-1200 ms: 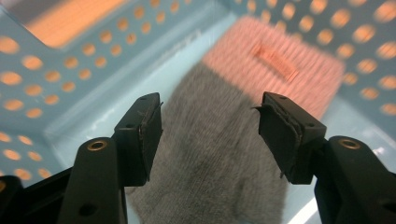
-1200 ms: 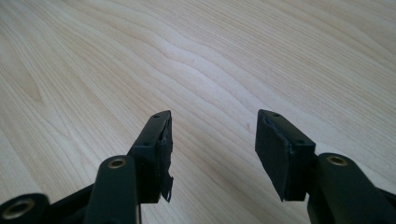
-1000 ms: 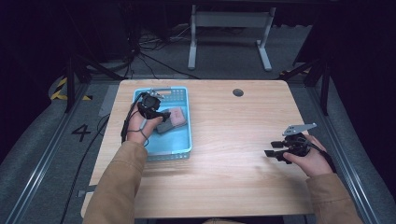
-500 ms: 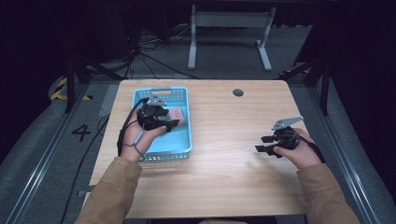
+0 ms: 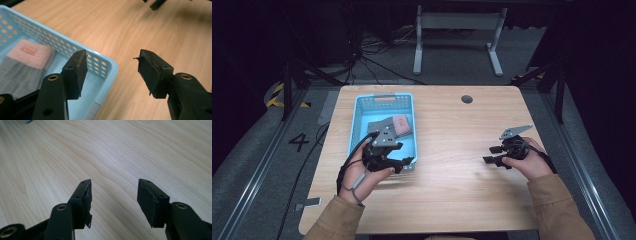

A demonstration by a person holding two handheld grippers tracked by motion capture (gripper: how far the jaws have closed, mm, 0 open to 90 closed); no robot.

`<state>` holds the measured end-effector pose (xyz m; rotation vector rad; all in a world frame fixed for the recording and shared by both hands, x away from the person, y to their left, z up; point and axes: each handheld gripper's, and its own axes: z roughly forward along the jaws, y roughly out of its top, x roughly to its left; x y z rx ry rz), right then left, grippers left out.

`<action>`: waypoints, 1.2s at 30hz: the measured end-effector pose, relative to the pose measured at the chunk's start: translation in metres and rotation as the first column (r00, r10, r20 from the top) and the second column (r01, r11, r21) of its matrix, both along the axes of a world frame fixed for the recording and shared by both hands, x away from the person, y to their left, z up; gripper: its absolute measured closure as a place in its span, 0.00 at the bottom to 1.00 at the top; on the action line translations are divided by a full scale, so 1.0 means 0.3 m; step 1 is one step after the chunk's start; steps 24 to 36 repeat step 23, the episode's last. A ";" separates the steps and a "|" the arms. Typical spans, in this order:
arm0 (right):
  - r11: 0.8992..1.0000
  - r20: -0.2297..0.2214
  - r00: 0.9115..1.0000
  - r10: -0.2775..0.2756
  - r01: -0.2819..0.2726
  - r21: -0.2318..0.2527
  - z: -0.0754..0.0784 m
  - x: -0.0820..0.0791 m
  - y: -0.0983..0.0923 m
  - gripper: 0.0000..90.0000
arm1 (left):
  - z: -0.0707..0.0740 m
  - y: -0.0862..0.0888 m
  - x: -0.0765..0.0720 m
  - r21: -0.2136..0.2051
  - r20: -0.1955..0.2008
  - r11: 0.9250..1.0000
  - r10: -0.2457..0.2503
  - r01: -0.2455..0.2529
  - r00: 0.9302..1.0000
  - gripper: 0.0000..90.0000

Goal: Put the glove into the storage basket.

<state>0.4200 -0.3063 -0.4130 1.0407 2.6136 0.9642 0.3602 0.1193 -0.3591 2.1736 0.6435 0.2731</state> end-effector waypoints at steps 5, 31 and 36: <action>1.000 -0.012 1.000 -0.005 0.005 -0.006 -0.013 0.004 -0.002 0.50 | -0.062 -0.022 -0.048 0.009 -0.024 0.999 -0.038 0.038 0.999 0.45; 0.999 -0.037 0.998 -0.044 0.044 -0.019 -0.060 0.016 -0.025 0.49 | -0.323 -0.027 -0.106 -0.043 -0.072 0.999 -0.032 0.029 0.997 0.46; 0.999 -0.037 0.998 -0.044 0.044 -0.019 -0.060 0.016 -0.025 0.49 | -0.323 -0.027 -0.106 -0.043 -0.072 0.999 -0.032 0.029 0.997 0.46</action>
